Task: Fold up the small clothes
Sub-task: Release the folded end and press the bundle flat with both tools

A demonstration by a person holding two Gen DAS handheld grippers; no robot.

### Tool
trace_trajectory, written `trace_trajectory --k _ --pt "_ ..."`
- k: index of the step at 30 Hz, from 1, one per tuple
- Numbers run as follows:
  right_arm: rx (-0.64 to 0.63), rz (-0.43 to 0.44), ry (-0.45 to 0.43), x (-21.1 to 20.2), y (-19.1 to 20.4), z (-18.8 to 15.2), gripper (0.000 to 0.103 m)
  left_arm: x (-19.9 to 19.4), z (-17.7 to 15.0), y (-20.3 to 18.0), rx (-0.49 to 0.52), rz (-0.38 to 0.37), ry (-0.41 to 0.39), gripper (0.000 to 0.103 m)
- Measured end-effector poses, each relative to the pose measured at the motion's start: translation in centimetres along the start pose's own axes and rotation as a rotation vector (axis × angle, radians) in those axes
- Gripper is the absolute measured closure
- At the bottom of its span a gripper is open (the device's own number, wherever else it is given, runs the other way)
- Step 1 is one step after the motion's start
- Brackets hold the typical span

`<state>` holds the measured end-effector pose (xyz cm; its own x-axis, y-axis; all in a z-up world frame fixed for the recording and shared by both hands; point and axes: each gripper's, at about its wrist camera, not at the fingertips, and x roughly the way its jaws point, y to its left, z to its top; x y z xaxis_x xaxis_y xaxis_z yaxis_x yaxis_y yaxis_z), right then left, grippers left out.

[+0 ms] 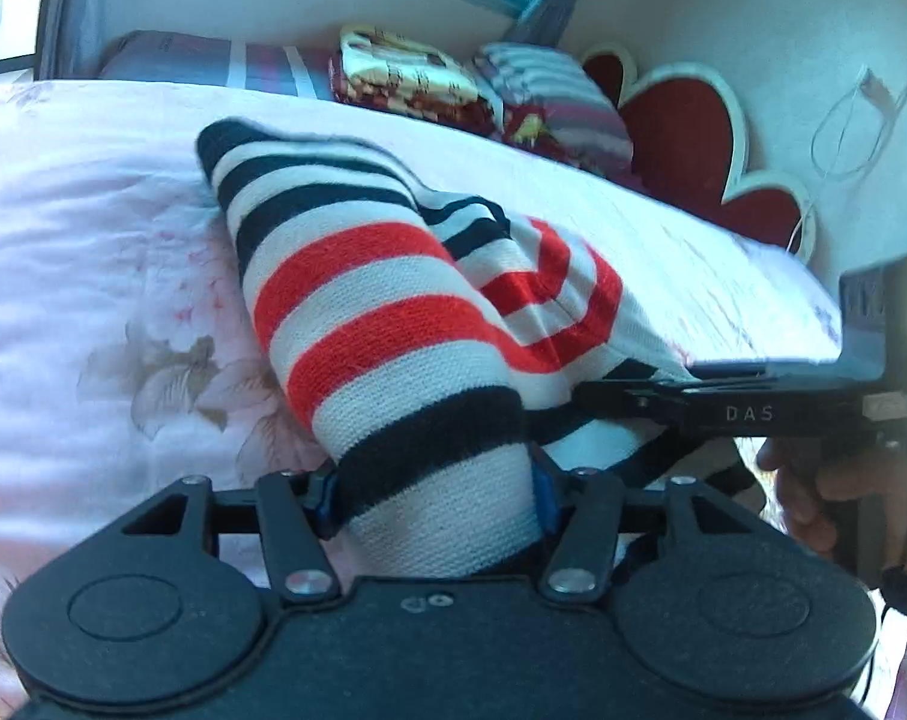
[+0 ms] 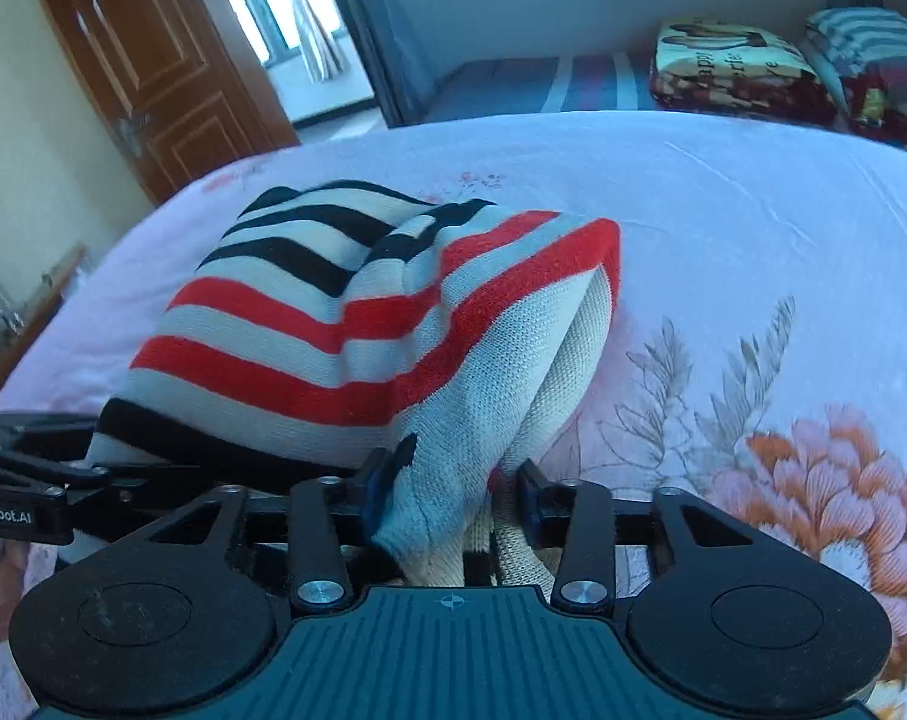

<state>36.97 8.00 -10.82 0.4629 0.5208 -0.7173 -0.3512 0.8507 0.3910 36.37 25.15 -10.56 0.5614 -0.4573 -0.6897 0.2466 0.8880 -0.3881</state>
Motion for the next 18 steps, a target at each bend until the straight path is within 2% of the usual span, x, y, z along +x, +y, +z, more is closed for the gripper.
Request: trace_trajectory --k 2,4,5,7,9,11,13,15,18 --pt "0.071 0.026 0.008 0.2 -1.3 0.3 0.053 0.1 -0.1 0.8 -0.046 -0.005 -0.010 0.037" --pt "0.083 0.036 0.013 -0.4 -1.8 0.5 0.047 -0.4 -0.5 1.4 -0.061 -0.014 -0.017 0.033" --pt "0.076 0.023 0.007 -1.0 -2.0 0.6 0.040 -1.0 -0.8 1.8 -0.060 -0.020 -0.022 0.031" --pt "0.074 -0.016 -0.033 -3.1 -2.8 1.0 0.038 -2.8 -1.2 2.5 -0.063 -0.019 -0.045 0.031" --pt "0.100 0.005 -0.083 -4.6 -3.5 1.8 0.039 -4.7 -1.1 2.9 -0.067 -0.006 -0.094 0.033" --pt "0.114 0.020 -0.109 -4.9 -3.6 2.9 0.047 -5.2 0.0 2.6 -0.047 0.039 -0.125 0.036" --pt "0.118 0.028 -0.099 -4.4 -3.5 4.0 0.077 -4.4 1.4 2.0 -0.028 0.050 -0.132 0.037" --pt "0.087 -0.013 -0.061 -3.4 -2.9 4.2 0.099 -3.0 2.2 1.6 0.000 0.089 -0.101 0.041" --pt "0.056 -0.142 0.027 -1.2 -3.7 3.2 0.100 -0.3 2.3 2.0 -0.022 0.121 -0.028 0.039"
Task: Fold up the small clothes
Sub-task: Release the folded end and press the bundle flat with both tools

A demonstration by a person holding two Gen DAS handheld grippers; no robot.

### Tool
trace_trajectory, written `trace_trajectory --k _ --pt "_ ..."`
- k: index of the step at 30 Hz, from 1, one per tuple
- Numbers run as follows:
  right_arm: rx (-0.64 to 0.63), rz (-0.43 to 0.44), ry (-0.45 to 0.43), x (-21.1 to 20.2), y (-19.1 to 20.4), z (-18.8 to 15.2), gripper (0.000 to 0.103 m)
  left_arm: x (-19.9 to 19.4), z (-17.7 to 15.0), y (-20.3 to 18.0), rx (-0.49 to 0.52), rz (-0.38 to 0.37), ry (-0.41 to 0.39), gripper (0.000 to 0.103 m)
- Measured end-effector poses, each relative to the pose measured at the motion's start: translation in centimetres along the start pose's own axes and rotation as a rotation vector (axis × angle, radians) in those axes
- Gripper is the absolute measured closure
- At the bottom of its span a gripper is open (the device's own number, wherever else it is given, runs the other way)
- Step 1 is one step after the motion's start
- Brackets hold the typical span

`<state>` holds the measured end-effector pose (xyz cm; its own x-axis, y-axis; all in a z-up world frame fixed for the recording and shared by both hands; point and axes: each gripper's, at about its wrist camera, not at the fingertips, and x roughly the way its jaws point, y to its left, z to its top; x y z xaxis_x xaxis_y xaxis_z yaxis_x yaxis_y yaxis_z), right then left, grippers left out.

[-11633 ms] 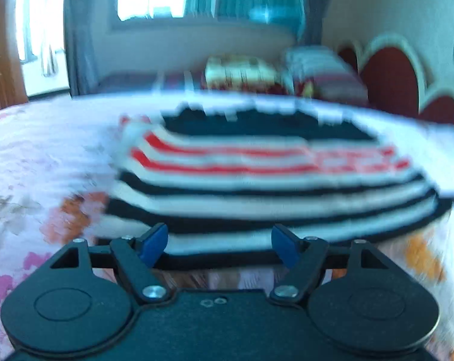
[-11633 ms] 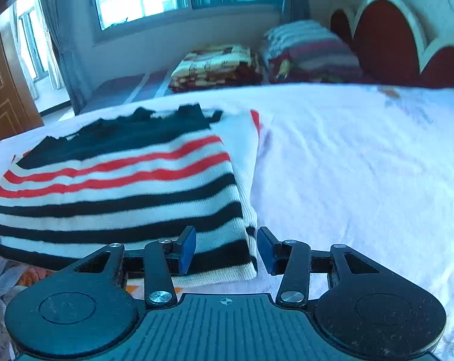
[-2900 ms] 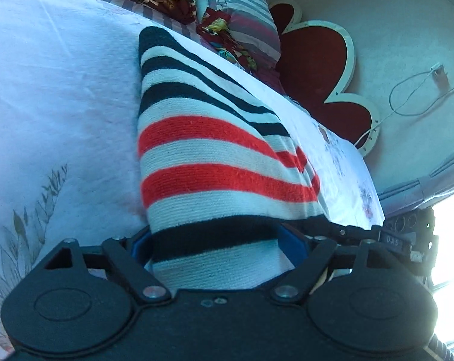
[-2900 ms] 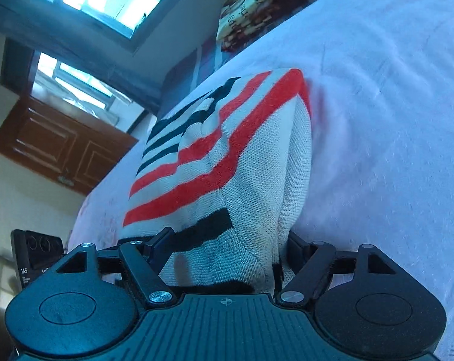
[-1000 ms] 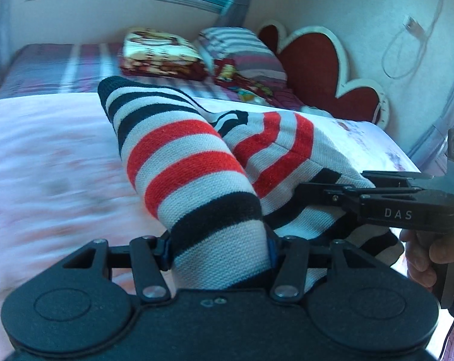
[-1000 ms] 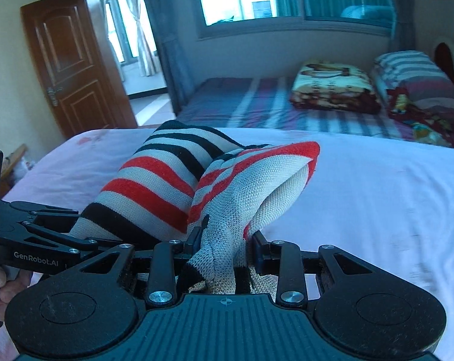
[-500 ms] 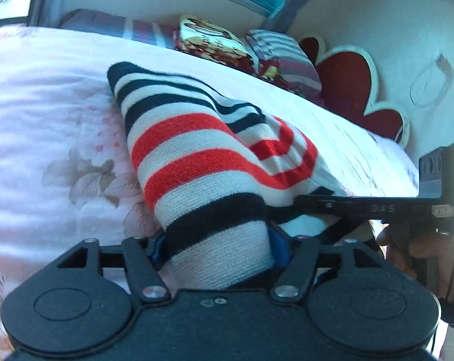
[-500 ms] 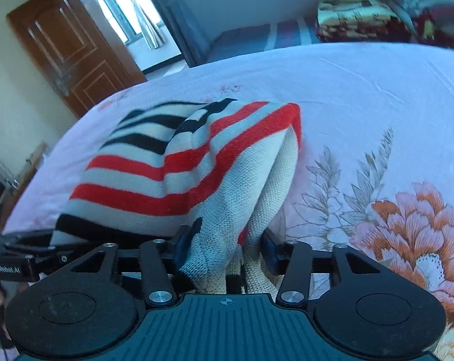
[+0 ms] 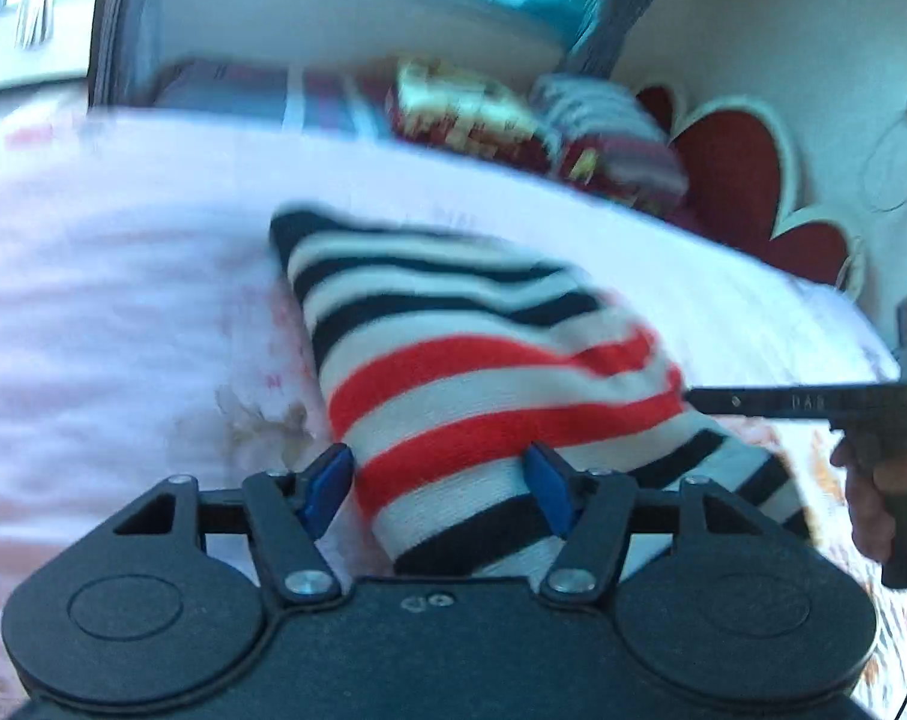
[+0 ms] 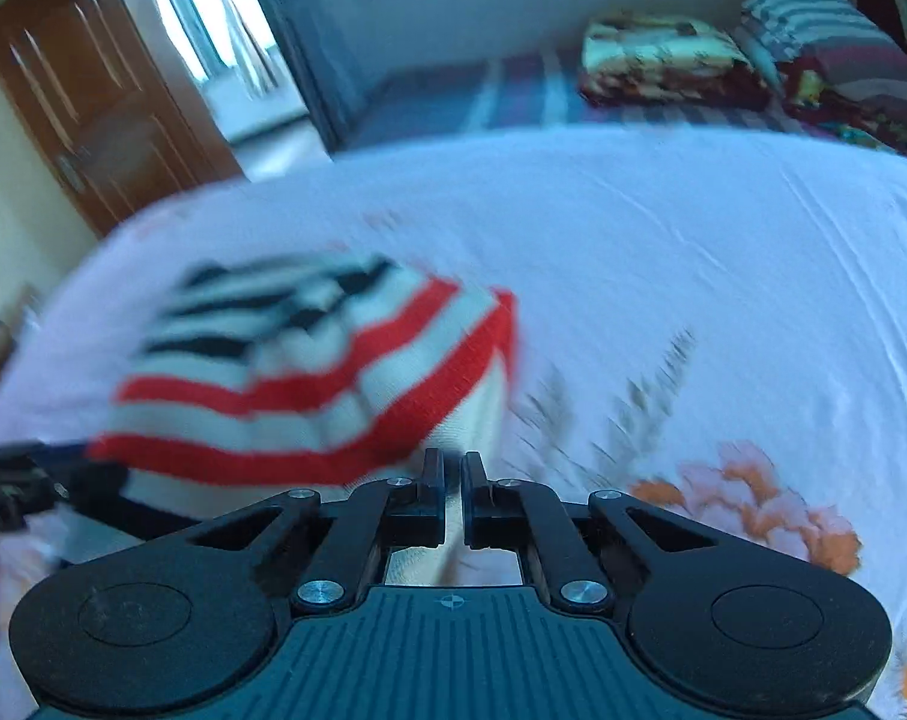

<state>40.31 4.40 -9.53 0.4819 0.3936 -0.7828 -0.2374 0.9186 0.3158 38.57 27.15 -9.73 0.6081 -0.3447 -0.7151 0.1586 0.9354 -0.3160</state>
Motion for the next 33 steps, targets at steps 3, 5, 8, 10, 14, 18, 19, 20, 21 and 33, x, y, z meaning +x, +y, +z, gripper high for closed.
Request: trace_trajectory --k 3,5,8,10,14,18,19,20,21,33 --pt "0.014 -0.057 0.025 -0.1 -1.4 -1.5 0.103 0.5 0.0 -0.2 -0.024 0.009 0.004 0.037" --pt "0.031 -0.031 -0.063 -3.4 -1.9 -2.3 0.103 -1.2 -0.4 -0.4 -0.013 0.013 -0.022 0.042" --pt "-0.033 0.047 -0.158 -8.0 -0.3 -3.1 0.103 -3.9 -1.9 -0.8 -0.008 -0.004 -0.054 0.046" --pt "-0.108 0.081 -0.180 -9.3 1.5 -3.8 0.103 -4.6 -3.0 -1.3 -0.016 -0.011 -0.055 0.046" --pt "-0.177 0.049 -0.116 -7.3 3.3 -4.9 0.103 -3.4 -4.9 -1.9 -0.019 0.033 -0.012 0.040" --pt "-0.152 -0.025 -0.075 -5.1 2.2 -6.2 0.103 -3.0 -5.4 -1.3 -0.051 0.048 -0.027 0.032" --pt "-0.141 -0.014 -0.074 -5.3 2.2 -6.1 0.103 -3.1 -5.5 -1.3 -0.051 0.053 -0.031 0.032" --pt "-0.154 -0.015 -0.071 -5.3 2.3 -6.0 0.103 -3.2 -5.7 -1.4 -0.041 0.061 -0.038 0.032" --pt "-0.174 -0.022 -0.065 -5.4 2.5 -6.0 0.103 -3.3 -5.8 -1.5 -0.037 0.067 -0.041 0.032" --pt "-0.169 -0.053 0.000 -5.2 3.3 -8.6 0.103 -4.6 -8.0 -4.9 0.032 0.199 -0.008 0.036"
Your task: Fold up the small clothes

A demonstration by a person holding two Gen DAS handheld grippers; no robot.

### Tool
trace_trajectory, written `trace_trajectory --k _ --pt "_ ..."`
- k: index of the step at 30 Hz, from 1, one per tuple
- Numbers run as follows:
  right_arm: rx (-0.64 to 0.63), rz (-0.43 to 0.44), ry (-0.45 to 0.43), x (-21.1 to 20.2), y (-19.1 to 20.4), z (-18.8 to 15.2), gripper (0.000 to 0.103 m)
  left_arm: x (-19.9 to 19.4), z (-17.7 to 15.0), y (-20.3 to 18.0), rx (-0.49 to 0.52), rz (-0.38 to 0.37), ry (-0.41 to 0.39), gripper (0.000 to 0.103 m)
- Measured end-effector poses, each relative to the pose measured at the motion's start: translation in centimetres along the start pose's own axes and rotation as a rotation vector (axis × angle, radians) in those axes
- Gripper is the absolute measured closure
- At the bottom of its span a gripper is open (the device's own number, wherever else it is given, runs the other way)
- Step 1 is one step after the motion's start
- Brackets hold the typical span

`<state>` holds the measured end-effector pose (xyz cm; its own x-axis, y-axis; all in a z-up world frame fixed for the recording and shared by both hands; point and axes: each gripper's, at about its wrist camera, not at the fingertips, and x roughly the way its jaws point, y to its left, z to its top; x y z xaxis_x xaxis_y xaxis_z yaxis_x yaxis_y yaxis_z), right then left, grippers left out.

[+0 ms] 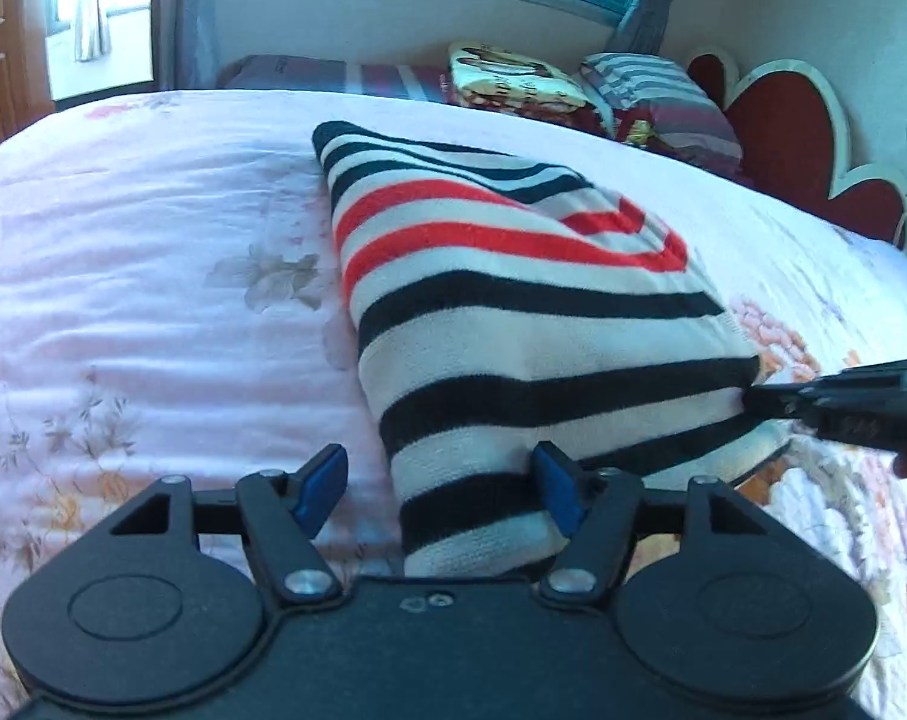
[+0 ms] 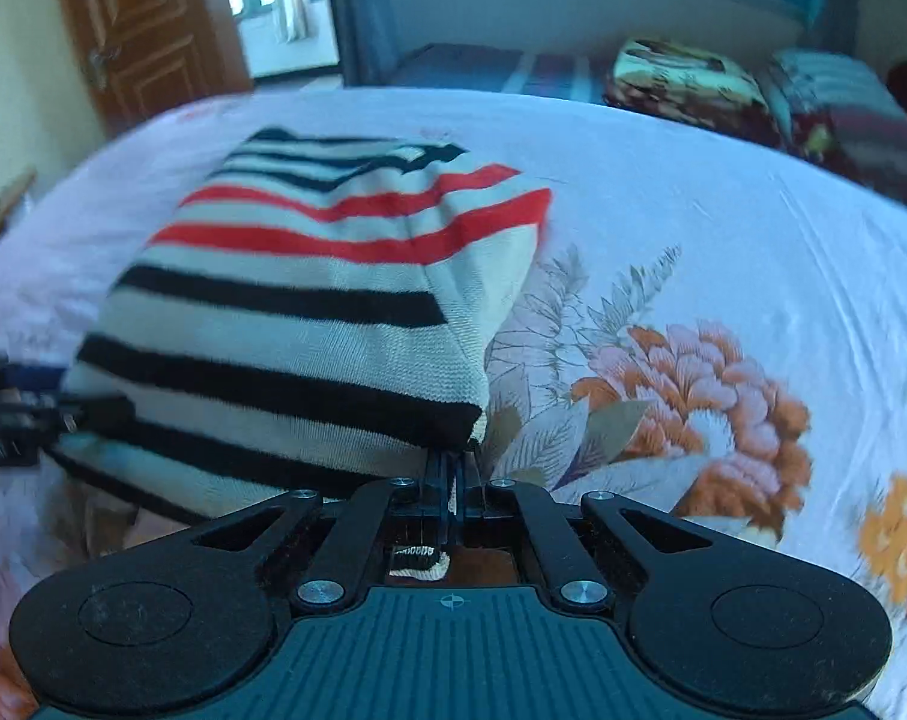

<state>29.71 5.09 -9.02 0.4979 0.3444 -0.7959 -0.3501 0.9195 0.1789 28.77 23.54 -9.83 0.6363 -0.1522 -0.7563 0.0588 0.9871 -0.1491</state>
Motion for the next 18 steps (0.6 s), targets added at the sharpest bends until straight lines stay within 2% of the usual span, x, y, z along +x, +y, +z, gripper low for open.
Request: trace_trajectory --k 4,5,6,7,8,10,14,18 --pt "0.023 0.019 -0.080 -4.3 -0.1 -1.1 0.101 -2.7 -0.7 -1.3 0.003 0.027 -0.034 0.038" --pt "0.026 0.008 -0.103 -5.8 0.0 -1.6 0.091 -3.9 -1.2 -1.9 -0.003 0.022 -0.052 0.036" --pt "0.036 -0.017 -0.134 -7.4 0.2 -2.3 0.032 -5.2 -1.7 -2.5 -0.008 0.014 -0.072 0.035" --pt "0.049 -0.038 -0.171 -9.1 0.2 -3.2 0.004 -6.6 -2.4 -3.2 -0.011 0.017 -0.094 0.028" --pt "0.056 -0.051 -0.235 -10.8 0.2 -4.2 0.000 -8.0 -3.1 -4.0 -0.014 0.031 -0.122 0.022" --pt "0.058 -0.066 -0.298 -13.9 0.2 -6.2 0.000 -11.0 -4.9 -5.7 -0.005 0.054 -0.174 0.021" --pt "0.075 -0.041 -0.311 -19.2 0.9 -9.9 0.000 -16.2 -8.6 -8.3 -0.012 0.082 -0.201 0.021" --pt "0.048 -0.031 -0.345 -24.2 2.5 -14.0 0.000 -21.6 -11.8 -9.8 -0.034 0.076 -0.262 0.022"
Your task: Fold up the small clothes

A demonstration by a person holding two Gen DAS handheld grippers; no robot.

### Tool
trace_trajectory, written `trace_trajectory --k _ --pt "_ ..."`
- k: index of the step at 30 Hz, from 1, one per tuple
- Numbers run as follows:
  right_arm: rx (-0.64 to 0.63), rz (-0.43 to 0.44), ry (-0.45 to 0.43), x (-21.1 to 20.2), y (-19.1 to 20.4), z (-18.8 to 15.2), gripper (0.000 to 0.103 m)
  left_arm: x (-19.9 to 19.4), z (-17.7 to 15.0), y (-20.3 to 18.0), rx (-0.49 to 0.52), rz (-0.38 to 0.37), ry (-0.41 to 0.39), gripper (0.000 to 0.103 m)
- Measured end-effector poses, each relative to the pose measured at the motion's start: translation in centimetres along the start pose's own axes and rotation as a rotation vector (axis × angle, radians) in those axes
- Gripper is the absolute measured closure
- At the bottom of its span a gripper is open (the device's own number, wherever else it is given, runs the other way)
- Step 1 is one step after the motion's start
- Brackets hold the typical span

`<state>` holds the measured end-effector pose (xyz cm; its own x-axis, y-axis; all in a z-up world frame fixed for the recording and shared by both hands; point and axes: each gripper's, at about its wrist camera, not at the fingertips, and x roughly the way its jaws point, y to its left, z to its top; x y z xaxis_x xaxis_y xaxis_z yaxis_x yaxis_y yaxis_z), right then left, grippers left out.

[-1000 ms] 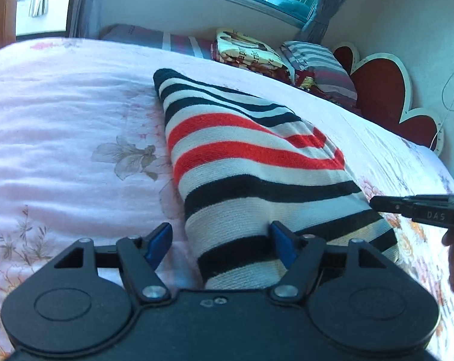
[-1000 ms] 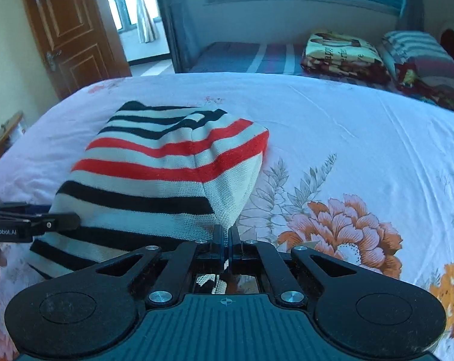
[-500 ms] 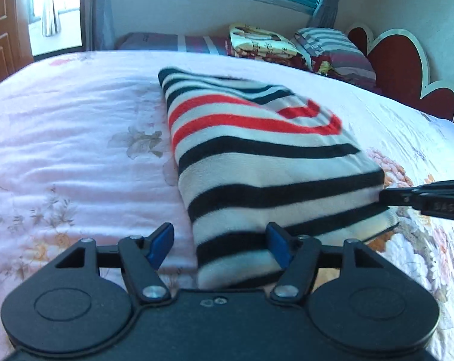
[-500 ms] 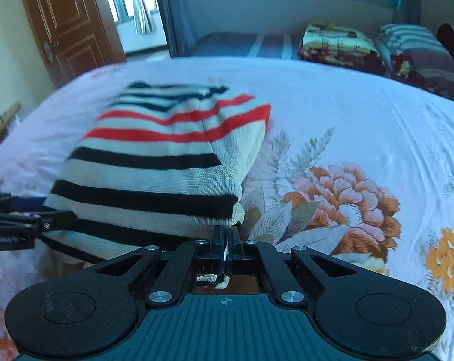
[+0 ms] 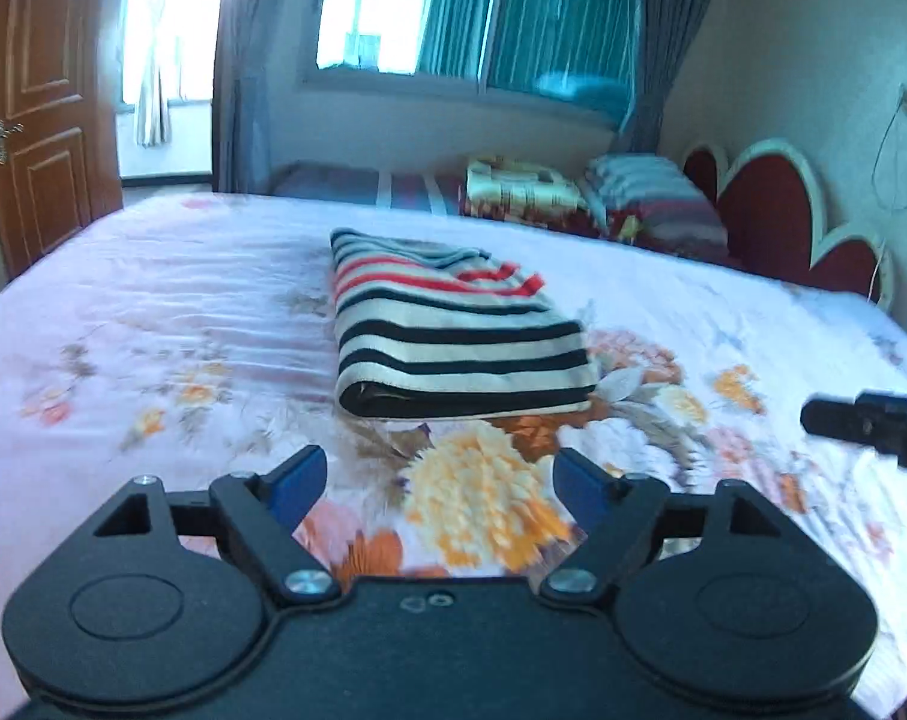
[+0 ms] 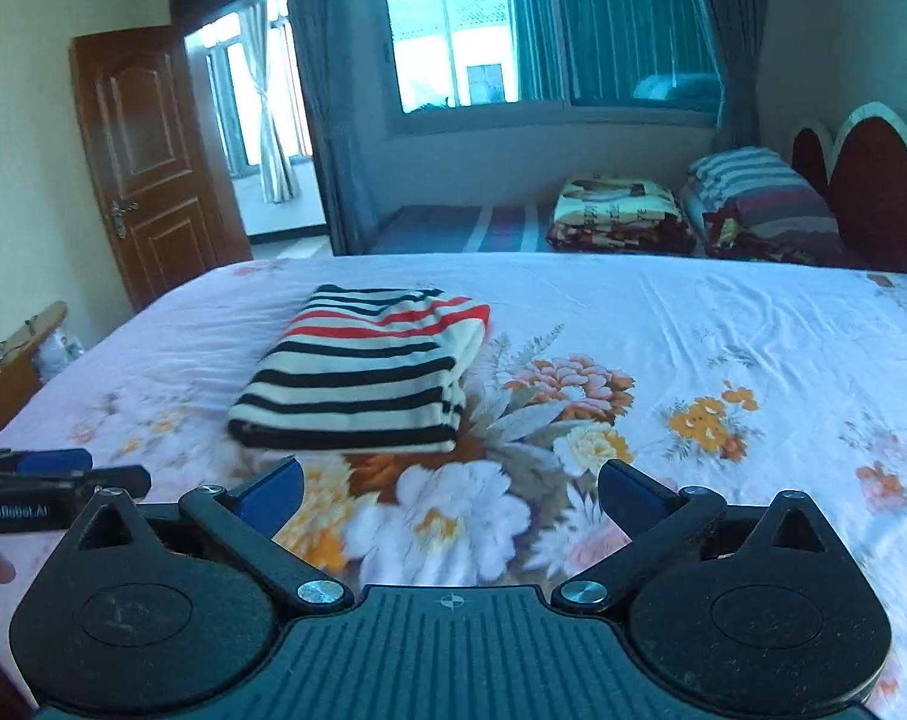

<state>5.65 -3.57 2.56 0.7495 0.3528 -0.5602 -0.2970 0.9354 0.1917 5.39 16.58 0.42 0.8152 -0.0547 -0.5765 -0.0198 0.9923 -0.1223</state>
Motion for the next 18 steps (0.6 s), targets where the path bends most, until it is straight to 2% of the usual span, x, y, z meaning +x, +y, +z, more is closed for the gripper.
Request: trace_trajectory --k 1,3,5,6,7,8,9,10,11,13,18 --pt "-0.010 -0.006 -0.008 -1.3 0.5 -0.5 0.000 -1.4 -0.4 -0.3 0.006 -0.008 -0.015 0.026" --pt "-0.028 -0.006 -0.028 -3.9 1.4 -1.5 0.000 -3.7 -0.9 -1.3 0.037 -0.002 -0.025 0.090" --pt "-0.027 -0.009 -0.048 -5.9 2.0 -2.2 0.000 -5.6 -1.3 -2.1 0.028 -0.007 -0.013 0.092" --pt "-0.020 -0.012 -0.053 -6.8 2.2 -2.4 0.000 -6.5 -1.4 -2.6 0.032 -0.014 -0.017 0.089" --pt "-0.014 -0.016 -0.058 -7.5 2.5 -2.6 0.000 -7.5 -1.5 -3.2 0.040 -0.007 -0.026 0.066" --pt "-0.007 -0.027 -0.065 -8.4 2.6 -2.8 0.000 -8.6 -1.7 -4.0 0.046 0.007 -0.043 0.014" --pt "0.002 -0.044 -0.072 -9.2 2.6 -2.9 0.000 -9.8 -1.9 -4.6 0.051 0.039 -0.091 0.004" --pt "0.009 -0.061 -0.071 -9.8 2.7 -3.0 0.000 -10.9 -2.1 -5.2 0.070 0.068 -0.147 0.000" --pt "0.012 -0.074 -0.067 -10.2 2.8 -3.0 0.000 -11.4 -2.1 -5.8 0.103 0.081 -0.161 0.000" --pt "0.018 -0.081 -0.070 -11.2 3.0 -3.4 0.000 -12.2 -2.1 -6.7 0.130 0.072 -0.167 0.000" --pt "0.030 -0.075 -0.074 -13.1 3.1 -3.9 0.000 -12.7 -2.6 -7.3 0.100 0.056 -0.137 0.000"
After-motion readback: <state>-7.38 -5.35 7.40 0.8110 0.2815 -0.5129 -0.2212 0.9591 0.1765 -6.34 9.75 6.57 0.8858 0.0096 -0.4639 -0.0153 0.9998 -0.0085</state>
